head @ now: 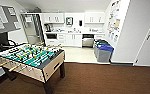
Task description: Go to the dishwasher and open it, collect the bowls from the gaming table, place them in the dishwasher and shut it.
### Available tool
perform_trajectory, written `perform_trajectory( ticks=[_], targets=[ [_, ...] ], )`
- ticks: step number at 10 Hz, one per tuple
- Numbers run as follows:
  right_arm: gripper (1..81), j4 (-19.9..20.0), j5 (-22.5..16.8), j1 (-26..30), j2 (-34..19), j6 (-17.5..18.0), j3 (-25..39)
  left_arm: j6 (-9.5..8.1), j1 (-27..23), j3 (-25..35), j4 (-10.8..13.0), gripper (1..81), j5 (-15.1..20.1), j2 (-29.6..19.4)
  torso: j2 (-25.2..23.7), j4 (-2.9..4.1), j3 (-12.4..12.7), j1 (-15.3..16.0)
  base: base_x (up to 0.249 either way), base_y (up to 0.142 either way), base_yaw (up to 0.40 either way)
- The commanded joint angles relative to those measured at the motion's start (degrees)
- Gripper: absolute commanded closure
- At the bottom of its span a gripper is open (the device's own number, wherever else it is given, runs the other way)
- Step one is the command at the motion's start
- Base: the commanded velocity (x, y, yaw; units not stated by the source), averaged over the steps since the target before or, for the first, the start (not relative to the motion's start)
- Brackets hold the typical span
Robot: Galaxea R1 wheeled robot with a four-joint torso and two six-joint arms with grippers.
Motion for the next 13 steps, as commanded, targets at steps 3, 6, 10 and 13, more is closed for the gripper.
perform_trajectory(
  ticks=[3,6,10,13],
  targets=[
    [81.1,-0.56,-2.27,2.31,-0.84,-0.08,0.07,0.12,-2.11,0.36,0.82,81.1,2.0,-1.24,0.02,0.0,0.0,0.02,0.138,0.0,0.0],
    [81.1,-0.39,-2.18,2.31,-0.84,-0.07,-0.2,0.12,-2.03,0.36,0.82,81.1,2.0,-1.15,0.02,0.0,0.0,0.05,0.14,0.0,0.0],
    [81.1,-0.47,-2.19,2.31,-0.66,-0.08,-0.28,0.12,-2.11,0.36,0.82,81.1,2.0,-1.15,-0.02,0.0,0.0,-0.03,0.143,-0.052,0.0],
    [81.1,-0.55,-2.27,2.23,-0.57,-0.15,-0.28,0.12,-2.11,0.36,0.82,81.1,2.01,-1.15,0.02,0.0,-0.02,0.0,0.143,-0.071,0.0]
  ],
)
